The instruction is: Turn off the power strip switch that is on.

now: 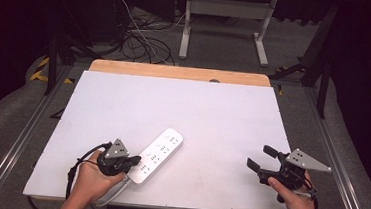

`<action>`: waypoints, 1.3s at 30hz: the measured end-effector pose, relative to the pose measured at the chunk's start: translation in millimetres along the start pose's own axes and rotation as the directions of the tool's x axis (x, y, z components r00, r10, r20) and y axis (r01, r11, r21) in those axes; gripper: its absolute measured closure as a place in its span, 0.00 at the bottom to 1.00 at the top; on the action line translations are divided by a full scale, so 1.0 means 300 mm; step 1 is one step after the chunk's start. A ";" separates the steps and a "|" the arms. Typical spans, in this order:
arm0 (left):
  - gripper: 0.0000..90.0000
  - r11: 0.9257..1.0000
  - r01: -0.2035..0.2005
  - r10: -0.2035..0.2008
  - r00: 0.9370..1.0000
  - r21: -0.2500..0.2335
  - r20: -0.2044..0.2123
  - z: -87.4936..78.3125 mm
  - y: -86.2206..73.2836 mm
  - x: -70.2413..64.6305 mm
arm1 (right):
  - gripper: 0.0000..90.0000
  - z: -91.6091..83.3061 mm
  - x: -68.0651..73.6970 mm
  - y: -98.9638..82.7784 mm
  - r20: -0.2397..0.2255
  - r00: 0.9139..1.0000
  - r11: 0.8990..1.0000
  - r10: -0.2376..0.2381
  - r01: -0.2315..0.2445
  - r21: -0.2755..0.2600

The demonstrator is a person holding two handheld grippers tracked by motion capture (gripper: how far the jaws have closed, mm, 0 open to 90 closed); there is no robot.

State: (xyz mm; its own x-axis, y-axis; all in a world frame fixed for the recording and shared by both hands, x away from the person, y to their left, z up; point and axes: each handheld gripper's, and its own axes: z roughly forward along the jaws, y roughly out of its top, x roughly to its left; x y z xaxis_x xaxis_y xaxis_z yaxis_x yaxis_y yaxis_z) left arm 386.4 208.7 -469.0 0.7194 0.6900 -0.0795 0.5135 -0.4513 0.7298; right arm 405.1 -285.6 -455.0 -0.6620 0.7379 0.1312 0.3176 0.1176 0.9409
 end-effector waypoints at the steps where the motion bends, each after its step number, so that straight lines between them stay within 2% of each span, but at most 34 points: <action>1: 1.00 1.000 -0.008 0.008 1.000 0.005 -0.009 0.000 0.001 -0.004 | 0.18 0.001 0.001 0.001 0.001 1.000 1.000 0.001 -0.001 -0.001; 2: 1.00 1.000 -0.025 0.025 0.999 0.014 -0.025 0.001 0.006 -0.009 | 0.18 0.003 0.002 0.003 0.001 1.000 1.000 -0.001 0.001 -0.001; 4: 1.00 1.000 -0.015 0.016 0.999 0.014 -0.037 0.007 0.011 -0.015 | 0.18 0.005 0.005 0.005 0.001 1.000 1.000 0.000 0.000 -0.001; 14: 1.00 1.000 -0.007 0.007 0.999 0.011 -0.037 0.008 0.011 -0.013 | 0.18 0.006 0.003 0.006 -0.005 1.000 1.000 -0.003 0.003 -0.002; 24: 1.00 1.000 -0.014 0.015 0.999 0.022 -0.029 0.008 0.016 -0.009 | 0.18 0.006 0.006 0.005 -0.005 1.000 1.000 -0.007 0.007 0.000; 29: 1.00 1.000 -0.004 0.004 1.000 0.023 -0.024 0.007 0.017 -0.005 | 0.18 0.003 0.005 0.005 0.000 1.000 1.000 -0.003 0.003 -0.002; 39: 1.00 1.000 -0.024 0.025 0.999 0.018 -0.041 0.010 0.018 -0.007 | 0.18 0.008 0.004 0.006 0.000 1.000 1.000 -0.003 0.003 -0.001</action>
State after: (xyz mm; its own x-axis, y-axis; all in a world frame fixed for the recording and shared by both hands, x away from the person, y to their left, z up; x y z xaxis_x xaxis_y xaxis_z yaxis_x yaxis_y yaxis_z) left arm 389.1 203.0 -466.9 0.7122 0.7012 -0.0333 0.5040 -0.4778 0.7195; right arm 406.4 -282.8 -453.8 -0.6631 0.7374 0.1285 0.3149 0.1191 0.9416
